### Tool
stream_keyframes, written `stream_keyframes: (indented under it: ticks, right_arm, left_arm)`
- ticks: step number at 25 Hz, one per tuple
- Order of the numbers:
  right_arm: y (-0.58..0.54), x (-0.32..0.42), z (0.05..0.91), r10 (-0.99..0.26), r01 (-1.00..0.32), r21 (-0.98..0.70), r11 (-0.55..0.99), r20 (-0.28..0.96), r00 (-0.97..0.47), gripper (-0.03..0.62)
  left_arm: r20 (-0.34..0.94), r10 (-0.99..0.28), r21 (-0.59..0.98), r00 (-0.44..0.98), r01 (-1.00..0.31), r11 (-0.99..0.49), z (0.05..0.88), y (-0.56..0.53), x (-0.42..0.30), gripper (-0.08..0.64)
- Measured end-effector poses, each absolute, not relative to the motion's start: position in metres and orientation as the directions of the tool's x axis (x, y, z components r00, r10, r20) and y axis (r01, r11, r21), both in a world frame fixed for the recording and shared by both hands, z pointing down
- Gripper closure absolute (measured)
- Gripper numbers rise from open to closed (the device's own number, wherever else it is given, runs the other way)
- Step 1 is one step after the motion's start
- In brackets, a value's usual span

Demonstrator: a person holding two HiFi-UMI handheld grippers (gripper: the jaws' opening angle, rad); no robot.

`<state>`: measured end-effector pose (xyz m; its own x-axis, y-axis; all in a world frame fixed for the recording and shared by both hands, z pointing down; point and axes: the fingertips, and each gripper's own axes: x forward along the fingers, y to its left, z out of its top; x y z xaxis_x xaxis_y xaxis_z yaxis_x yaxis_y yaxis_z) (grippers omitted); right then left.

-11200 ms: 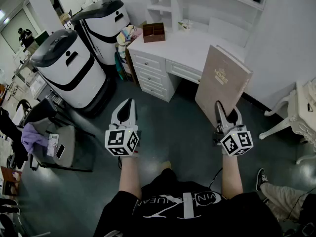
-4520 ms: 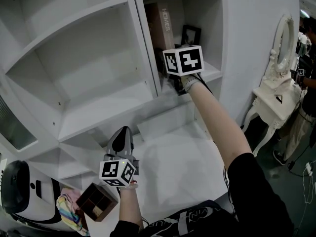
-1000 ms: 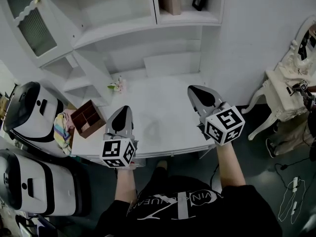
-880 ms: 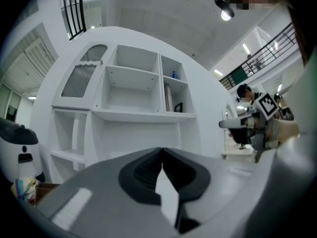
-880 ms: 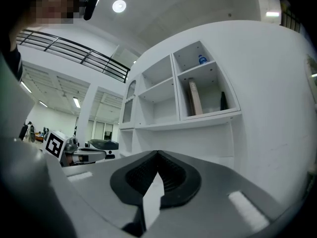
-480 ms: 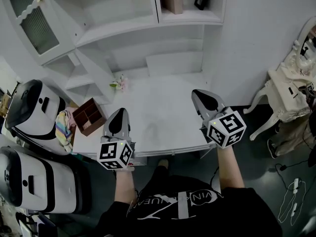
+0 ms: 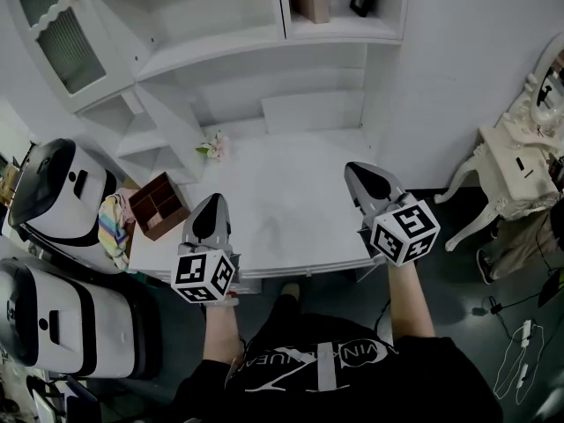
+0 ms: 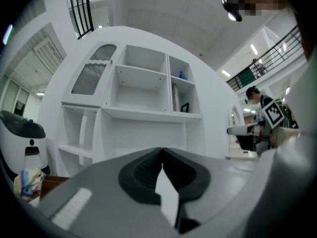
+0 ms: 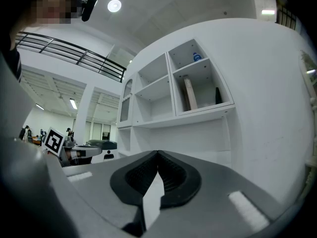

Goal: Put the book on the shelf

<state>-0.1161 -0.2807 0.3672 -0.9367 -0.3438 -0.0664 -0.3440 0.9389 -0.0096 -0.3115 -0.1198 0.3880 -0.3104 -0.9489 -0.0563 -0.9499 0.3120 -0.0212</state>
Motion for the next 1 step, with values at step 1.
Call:
stream_keyframes:
  ticks: [1]
  right_arm:
    - [-0.2816, -0.1165, 0.3681, -0.344, -0.344, -0.011, 0.939, -0.065, -0.937, 0.586]
  left_arm:
    - [-0.055, -0.949, -0.020, -0.311, -0.950, 0.312, 0.3887, -0.1204, -0.3122, 0.560]
